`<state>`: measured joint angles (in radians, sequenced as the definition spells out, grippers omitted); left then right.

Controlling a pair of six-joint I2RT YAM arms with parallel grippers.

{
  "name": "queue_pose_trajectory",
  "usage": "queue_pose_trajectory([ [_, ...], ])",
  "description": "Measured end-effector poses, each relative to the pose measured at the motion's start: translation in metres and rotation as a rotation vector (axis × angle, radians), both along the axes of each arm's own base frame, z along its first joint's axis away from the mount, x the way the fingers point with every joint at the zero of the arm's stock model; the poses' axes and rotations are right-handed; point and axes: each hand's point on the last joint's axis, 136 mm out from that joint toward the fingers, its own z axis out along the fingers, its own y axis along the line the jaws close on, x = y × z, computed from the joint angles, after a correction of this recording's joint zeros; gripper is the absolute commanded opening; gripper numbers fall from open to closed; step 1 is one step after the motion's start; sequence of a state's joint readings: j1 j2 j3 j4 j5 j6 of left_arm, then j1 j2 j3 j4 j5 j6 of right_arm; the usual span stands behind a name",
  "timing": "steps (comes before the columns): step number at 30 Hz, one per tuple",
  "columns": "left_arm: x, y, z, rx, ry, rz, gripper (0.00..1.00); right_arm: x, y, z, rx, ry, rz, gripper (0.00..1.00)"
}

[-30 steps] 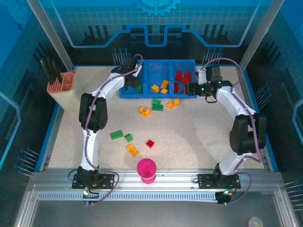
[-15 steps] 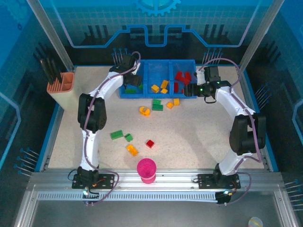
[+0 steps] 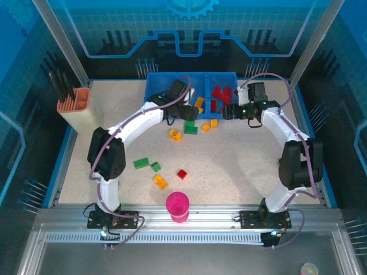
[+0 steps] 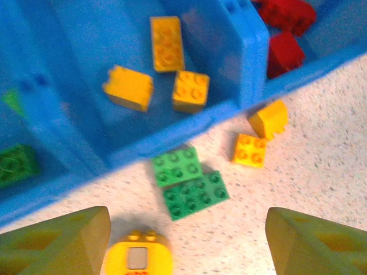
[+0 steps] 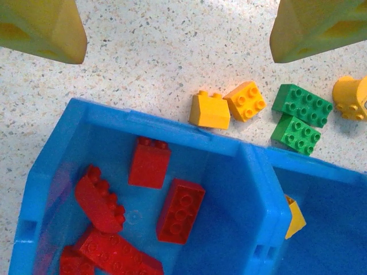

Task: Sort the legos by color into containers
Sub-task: Pick up the lego from the center of the table.

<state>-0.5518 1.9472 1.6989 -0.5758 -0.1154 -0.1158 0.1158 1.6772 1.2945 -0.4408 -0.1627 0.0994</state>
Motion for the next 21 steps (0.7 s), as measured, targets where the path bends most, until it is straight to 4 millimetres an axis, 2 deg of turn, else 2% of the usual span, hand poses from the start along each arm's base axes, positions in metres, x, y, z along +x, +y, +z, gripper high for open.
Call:
queue_pose_trajectory([
  [3,-0.003,-0.012,-0.027,0.009,0.045,0.007,0.73,-0.006,0.0,0.002,0.002,-0.008,0.008,0.85],
  [7,-0.002,-0.014,-0.066,0.045,0.105,0.035,0.74,-0.019,0.001,0.008,0.023,-0.034,0.019,0.86],
  [10,0.001,-0.015,-0.086,0.064,0.134,0.05,0.74,-0.027,0.003,0.011,0.04,-0.048,0.031,0.86],
  [12,0.003,-0.015,-0.093,0.076,0.138,0.064,0.74,-0.03,0.004,0.009,0.047,-0.051,0.037,0.85],
  [18,0.013,-0.017,-0.093,0.085,0.113,0.085,0.74,-0.043,0.007,-0.008,0.07,-0.013,0.043,0.86],
  [21,0.018,-0.018,-0.099,0.089,0.11,0.106,0.75,-0.044,0.009,-0.009,0.084,-0.007,0.049,0.86],
])
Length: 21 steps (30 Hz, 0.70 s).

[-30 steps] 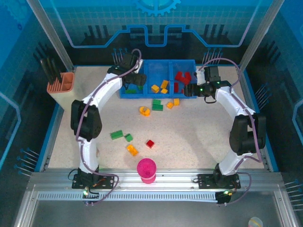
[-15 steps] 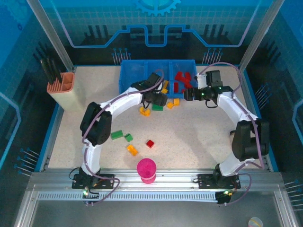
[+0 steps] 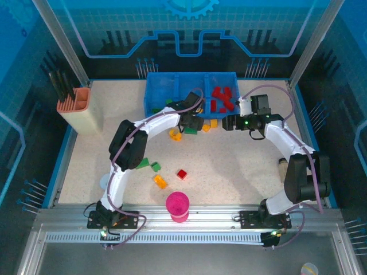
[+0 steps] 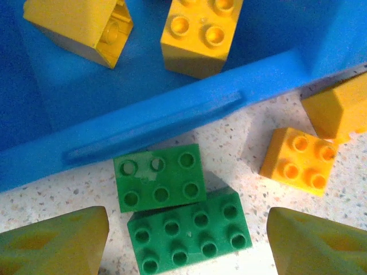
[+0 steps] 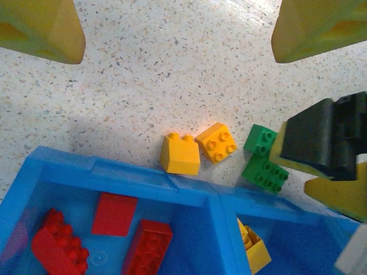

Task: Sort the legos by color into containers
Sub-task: Pick up the lego from the center of the table.

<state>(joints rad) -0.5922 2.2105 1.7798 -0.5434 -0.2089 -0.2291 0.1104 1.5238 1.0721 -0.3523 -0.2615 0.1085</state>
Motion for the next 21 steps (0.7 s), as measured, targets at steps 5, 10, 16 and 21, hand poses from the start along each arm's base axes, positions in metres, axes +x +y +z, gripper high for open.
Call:
queue_pose_trajectory([
  [5,0.006,0.0,-0.014,0.018,0.008,0.017,0.75,0.002,0.002,0.002,0.016,-0.01,0.004,0.86],
  [10,0.011,0.001,-0.024,0.043,0.011,0.026,0.76,0.001,0.004,0.002,0.023,-0.01,0.008,0.86],
  [16,0.014,0.001,-0.028,0.055,0.018,0.038,0.73,0.001,0.005,0.003,0.033,-0.011,0.012,0.86],
  [21,0.013,0.001,-0.041,0.066,0.039,0.045,0.63,0.002,0.006,0.004,0.038,-0.015,0.011,0.86],
])
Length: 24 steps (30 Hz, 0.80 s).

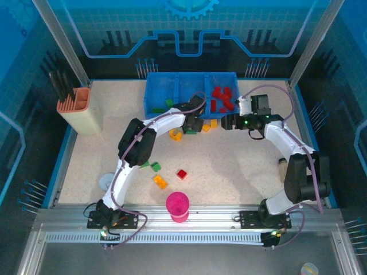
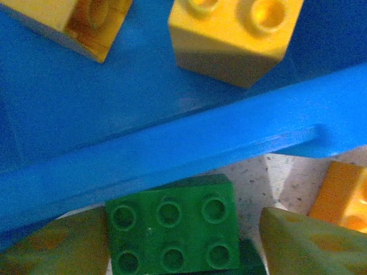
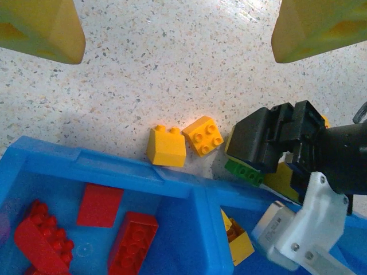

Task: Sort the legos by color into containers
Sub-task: Pick up the lego from the center of the table.

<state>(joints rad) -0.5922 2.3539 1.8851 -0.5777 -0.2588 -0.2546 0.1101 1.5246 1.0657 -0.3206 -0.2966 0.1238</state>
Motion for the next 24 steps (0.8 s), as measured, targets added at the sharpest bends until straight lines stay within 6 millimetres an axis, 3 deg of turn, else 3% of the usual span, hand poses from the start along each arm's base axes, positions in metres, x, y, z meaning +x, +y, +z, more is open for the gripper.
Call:
queue_pose_trajectory([
  [8,0.0,0.001,-0.002,0.009,0.0,0.007,0.45,0.001,-0.001,-0.003,0.012,0.014,-0.005,0.86],
  [13,-0.002,0.003,-0.002,0.009,-0.006,0.01,0.42,0.0,0.0,-0.006,0.019,0.022,0.0,0.87],
  [20,-0.036,0.025,0.002,0.039,0.039,0.01,0.43,0.002,-0.002,-0.005,0.023,0.015,-0.003,0.88],
  [24,-0.054,0.037,0.023,0.048,0.039,0.006,0.43,0.003,-0.002,-0.006,0.023,0.016,-0.003,0.88],
])
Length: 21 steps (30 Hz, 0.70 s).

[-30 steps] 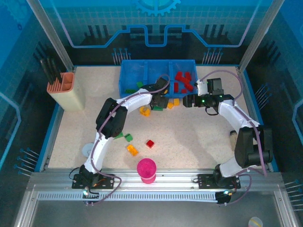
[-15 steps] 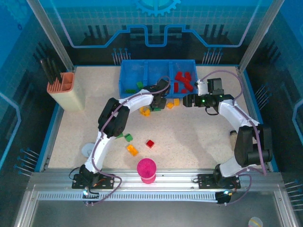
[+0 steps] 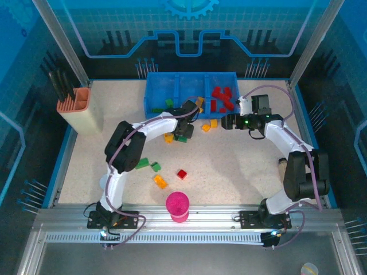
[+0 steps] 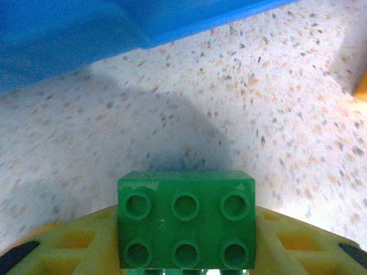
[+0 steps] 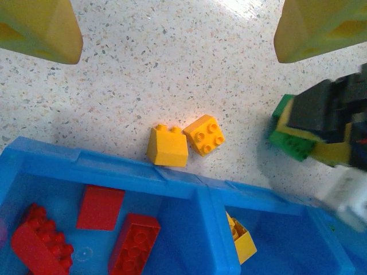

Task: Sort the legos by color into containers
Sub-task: Pick up the lego from the center of the table, then place the lego in the container.

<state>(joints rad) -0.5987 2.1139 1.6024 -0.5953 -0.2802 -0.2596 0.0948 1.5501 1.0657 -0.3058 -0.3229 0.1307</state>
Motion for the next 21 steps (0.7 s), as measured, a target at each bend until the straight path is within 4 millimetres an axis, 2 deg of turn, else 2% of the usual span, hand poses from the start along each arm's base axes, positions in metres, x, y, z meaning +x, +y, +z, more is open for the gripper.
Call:
queue_pose_trajectory([
  [3,-0.003,0.007,0.034,-0.007,-0.062,0.001,0.43,0.001,0.0,-0.003,0.0,0.006,-0.002,0.88],
  [8,0.008,0.019,0.102,-0.022,-0.223,0.004,0.45,0.001,-0.002,-0.006,-0.001,0.013,-0.004,0.88],
  [12,0.033,0.033,0.14,-0.03,-0.329,0.023,0.46,0.002,-0.001,-0.006,0.0,0.013,-0.004,0.88],
  [17,0.081,0.066,0.168,-0.033,-0.44,0.092,0.46,0.002,-0.002,-0.006,-0.002,0.013,-0.005,0.88],
  [19,0.098,0.079,0.168,-0.028,-0.461,0.122,0.47,0.002,-0.002,-0.006,-0.005,0.013,-0.005,0.87],
  [21,0.114,0.091,0.159,-0.016,-0.463,0.145,0.47,0.001,0.001,-0.009,-0.013,0.017,-0.002,0.86],
])
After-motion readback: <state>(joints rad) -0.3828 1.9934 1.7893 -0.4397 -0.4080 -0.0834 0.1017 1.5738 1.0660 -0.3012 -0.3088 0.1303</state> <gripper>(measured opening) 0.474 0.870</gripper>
